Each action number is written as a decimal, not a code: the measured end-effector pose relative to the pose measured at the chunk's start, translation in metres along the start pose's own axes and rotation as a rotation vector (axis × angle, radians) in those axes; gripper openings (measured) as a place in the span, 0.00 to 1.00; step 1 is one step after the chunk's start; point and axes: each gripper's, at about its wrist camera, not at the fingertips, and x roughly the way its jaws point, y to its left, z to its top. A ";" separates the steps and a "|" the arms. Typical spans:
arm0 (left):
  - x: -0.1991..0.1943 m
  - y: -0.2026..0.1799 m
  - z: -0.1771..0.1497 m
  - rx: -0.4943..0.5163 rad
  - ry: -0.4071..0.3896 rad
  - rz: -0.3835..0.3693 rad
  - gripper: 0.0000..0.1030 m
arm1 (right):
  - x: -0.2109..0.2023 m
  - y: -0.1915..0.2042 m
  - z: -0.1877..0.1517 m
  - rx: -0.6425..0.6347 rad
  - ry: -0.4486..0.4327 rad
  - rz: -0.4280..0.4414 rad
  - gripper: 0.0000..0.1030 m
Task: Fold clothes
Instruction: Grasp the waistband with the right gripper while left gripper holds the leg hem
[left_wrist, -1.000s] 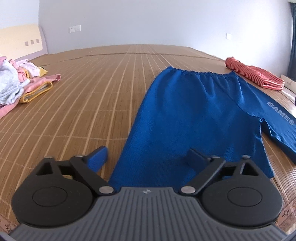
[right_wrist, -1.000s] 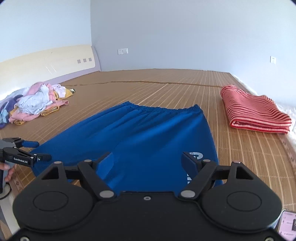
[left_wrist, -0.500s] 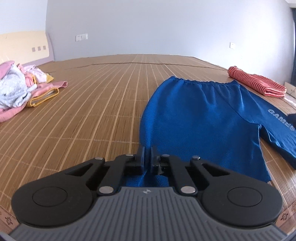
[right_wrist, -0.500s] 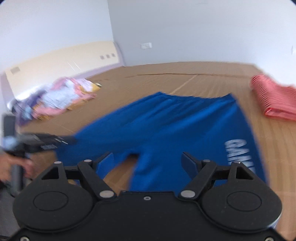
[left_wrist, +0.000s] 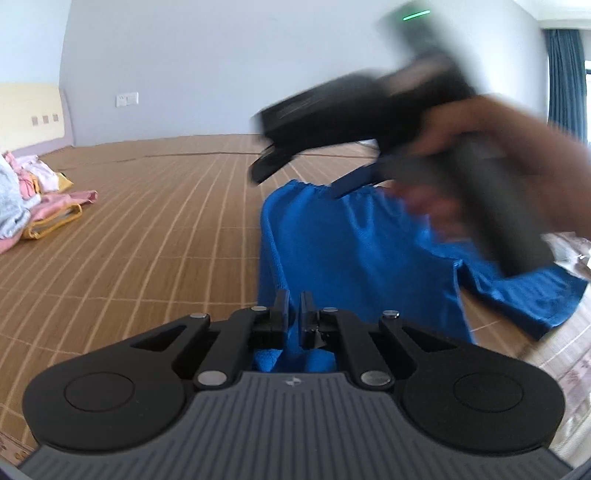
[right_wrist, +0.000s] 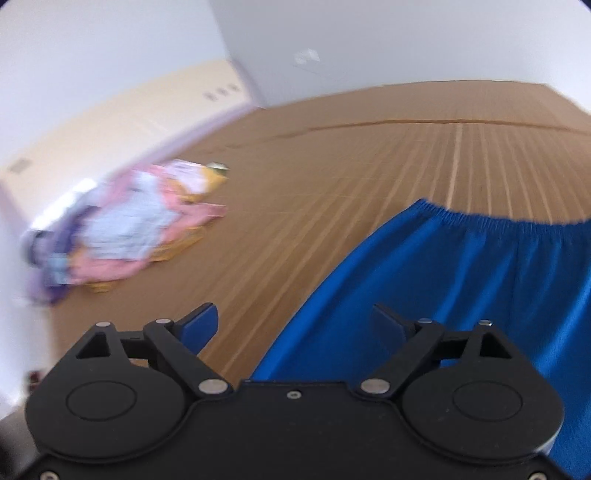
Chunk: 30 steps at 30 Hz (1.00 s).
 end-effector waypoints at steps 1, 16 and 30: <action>0.001 0.001 -0.001 -0.011 0.002 -0.009 0.06 | 0.017 0.001 0.004 0.011 0.016 -0.049 0.89; 0.000 0.013 0.004 -0.066 -0.004 0.031 0.07 | 0.114 0.017 0.006 -0.076 0.053 -0.308 0.75; 0.018 0.011 0.001 -0.006 0.084 0.107 0.69 | 0.101 0.006 0.004 -0.088 0.034 -0.303 0.48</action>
